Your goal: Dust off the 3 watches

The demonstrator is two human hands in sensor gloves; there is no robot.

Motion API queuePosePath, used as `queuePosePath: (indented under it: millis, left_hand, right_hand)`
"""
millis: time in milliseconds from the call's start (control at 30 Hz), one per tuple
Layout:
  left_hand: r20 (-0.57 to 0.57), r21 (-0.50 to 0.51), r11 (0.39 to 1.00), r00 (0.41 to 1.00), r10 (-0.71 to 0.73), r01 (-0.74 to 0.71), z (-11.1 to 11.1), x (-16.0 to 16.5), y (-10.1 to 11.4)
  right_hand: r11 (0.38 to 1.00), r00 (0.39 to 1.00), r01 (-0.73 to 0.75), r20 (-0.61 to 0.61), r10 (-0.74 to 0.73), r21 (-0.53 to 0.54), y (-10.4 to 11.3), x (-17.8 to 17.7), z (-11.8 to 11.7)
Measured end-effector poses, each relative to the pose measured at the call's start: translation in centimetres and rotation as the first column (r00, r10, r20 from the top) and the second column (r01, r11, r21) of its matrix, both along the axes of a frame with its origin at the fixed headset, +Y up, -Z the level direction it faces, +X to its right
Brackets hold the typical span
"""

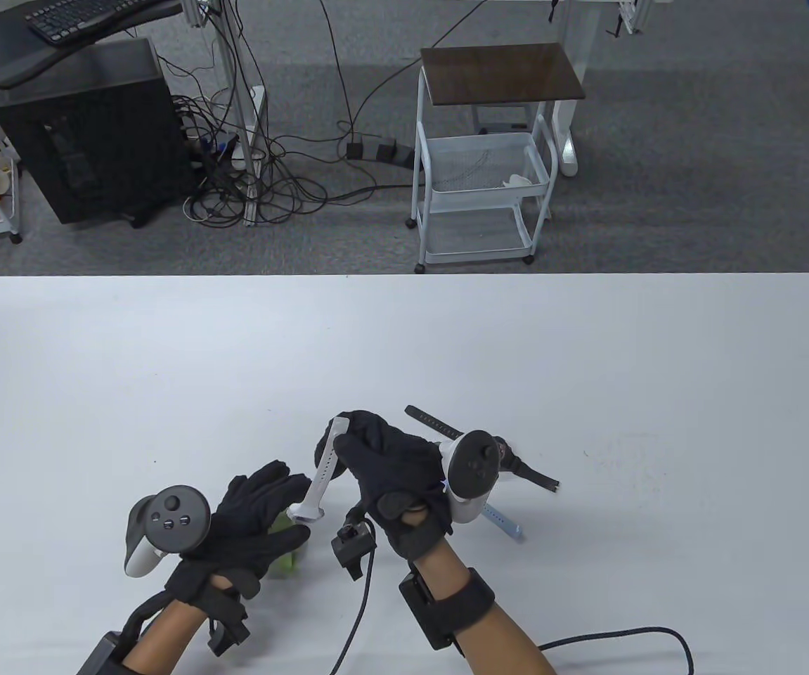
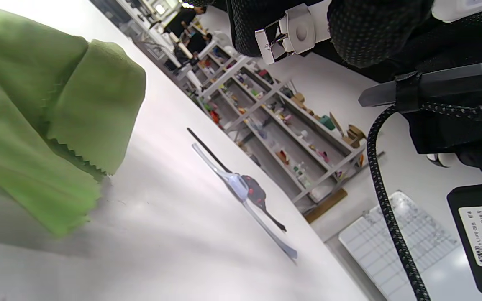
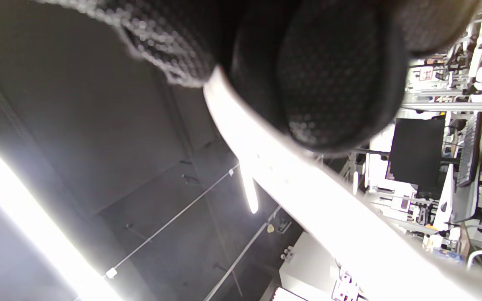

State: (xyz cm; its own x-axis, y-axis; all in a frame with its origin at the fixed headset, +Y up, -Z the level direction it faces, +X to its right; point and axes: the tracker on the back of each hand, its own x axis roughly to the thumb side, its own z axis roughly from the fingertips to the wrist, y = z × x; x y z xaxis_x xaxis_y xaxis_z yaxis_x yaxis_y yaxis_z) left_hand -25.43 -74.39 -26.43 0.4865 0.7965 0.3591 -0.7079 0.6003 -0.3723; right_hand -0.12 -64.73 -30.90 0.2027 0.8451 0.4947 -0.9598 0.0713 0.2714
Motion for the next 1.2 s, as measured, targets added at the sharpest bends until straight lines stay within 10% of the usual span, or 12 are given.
queuePosePath:
  millis: [1200]
  left_hand:
    - [-0.105, -0.026, 0.973, 0.968, 0.227, -0.231, 0.0, -2.2, 1.5]
  right_hand:
    - [0.995, 0.96, 0.096, 0.263, -0.09, -0.01, -1.7, 5.2, -0.8]
